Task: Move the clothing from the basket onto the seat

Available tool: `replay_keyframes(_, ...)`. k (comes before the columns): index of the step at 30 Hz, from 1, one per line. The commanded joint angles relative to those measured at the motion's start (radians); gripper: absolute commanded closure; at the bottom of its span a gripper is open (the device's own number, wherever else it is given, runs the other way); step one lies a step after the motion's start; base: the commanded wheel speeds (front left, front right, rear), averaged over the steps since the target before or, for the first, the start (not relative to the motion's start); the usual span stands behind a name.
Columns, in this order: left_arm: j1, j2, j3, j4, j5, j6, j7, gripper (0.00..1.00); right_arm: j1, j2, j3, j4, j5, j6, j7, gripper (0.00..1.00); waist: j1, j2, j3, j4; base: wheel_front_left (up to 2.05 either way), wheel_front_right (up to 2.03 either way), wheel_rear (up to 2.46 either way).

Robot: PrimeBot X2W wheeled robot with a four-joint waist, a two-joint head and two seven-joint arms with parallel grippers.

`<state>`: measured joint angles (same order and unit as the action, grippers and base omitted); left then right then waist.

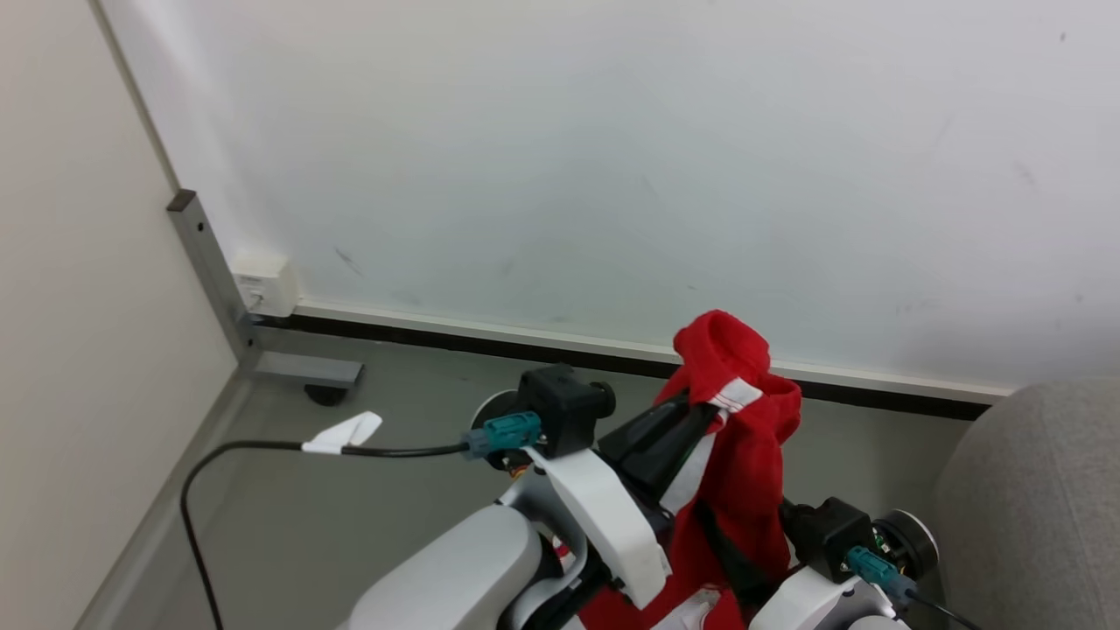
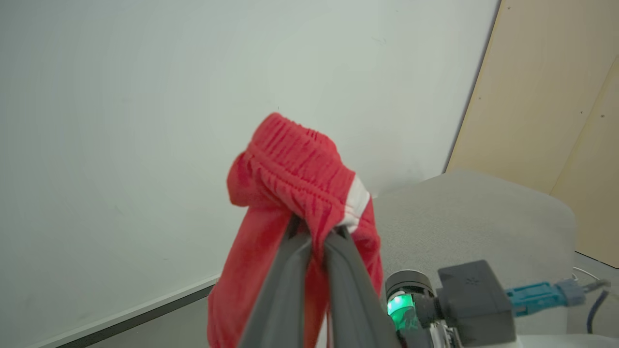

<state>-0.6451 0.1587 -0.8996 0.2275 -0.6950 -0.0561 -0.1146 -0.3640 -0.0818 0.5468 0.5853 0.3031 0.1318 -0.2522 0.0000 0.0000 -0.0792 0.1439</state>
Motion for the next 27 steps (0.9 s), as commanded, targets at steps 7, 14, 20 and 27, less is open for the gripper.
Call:
replay_keyframes(7,0.015,-0.001,-0.006,-0.013,0.004,0.001,0.005,1.00,-0.049,-0.011,0.038,0.060,0.052,-0.002,-0.011,1.00,0.0000,0.0000,-0.011,0.033,0.00,0.00,0.00)
replay_keyframes(14,0.013,0.011,0.004,0.003,-0.004,0.011,-0.003,1.00,-0.056,-0.012,0.041,0.046,0.075,-0.002,-0.012,1.00,0.0000,0.0000,-0.009,0.033,0.00,0.00,0.00)
replay_keyframes(20,0.009,0.020,0.012,0.012,-0.008,0.020,-0.010,1.00,-0.048,-0.016,0.041,0.019,0.083,-0.002,-0.012,1.00,0.0000,0.0000,-0.005,0.025,0.00,0.00,0.00)
replay_keyframes(27,0.008,0.027,0.018,0.018,-0.012,0.025,-0.018,1.00,-0.040,-0.017,0.030,-0.013,0.093,-0.002,-0.012,1.00,0.0000,0.0000,-0.002,0.011,0.00,0.00,0.00)
